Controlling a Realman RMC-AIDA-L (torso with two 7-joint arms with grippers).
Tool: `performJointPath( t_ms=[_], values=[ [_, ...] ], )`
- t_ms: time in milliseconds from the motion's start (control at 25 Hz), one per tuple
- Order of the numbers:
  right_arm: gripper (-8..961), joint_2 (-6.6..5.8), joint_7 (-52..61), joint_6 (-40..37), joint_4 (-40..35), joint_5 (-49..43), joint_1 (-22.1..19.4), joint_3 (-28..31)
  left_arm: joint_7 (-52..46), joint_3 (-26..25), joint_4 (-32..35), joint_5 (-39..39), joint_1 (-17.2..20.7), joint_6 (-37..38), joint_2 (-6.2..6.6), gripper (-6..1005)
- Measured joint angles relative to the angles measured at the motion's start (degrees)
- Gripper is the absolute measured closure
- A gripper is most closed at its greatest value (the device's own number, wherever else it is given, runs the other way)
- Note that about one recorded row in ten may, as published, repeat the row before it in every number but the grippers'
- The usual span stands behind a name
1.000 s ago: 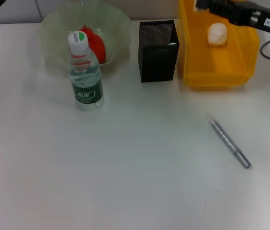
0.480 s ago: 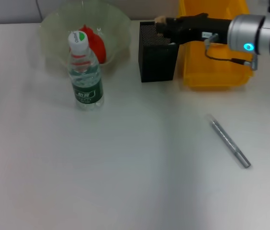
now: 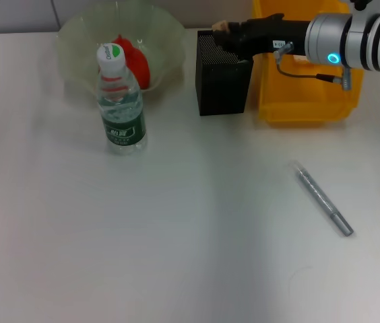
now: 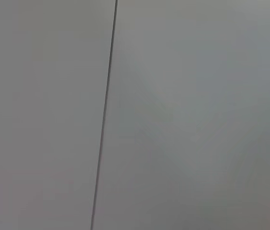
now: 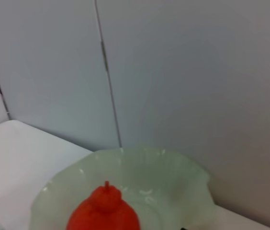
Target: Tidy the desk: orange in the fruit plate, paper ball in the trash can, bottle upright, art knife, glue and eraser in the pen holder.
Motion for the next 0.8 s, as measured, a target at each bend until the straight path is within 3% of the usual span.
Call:
performJointPath(
  t_ms=[240, 440, 480, 600, 800],
  values=[
    [693, 0.04, -0.09, 0.35, -0.92, 0.18, -0.04, -0.18, -0.75, 0.03, 0.00, 0.02, 0.25, 1.60, 0.00, 214],
    [461, 0.11, 1.07, -3.90, -3.59, 0.04, -1.44, -0.21, -0.78, 0.36, 0.00, 0.04, 0.21, 1.96, 0.00, 214],
    [450, 0.10, 2.46, -6.47, -5.55, -0.63, -2.27, -0.39, -0.78, 0.39, 0.00, 0.04, 0.18, 2.11, 0.00, 214],
    [418, -0.20, 11.78, -15.45, -15.27, -6.67, -5.47, -1.92, -0.80, 0.47, -0.03, 0.05, 0.13, 2.61, -0.01, 214],
    [400, -0.10, 42.55, -33.86, -40.17, -30.21, -9.48, -3.88, -0.82, 0.54, -0.83, 0.05, -0.17, 3.08, 0.02, 214]
  ],
)
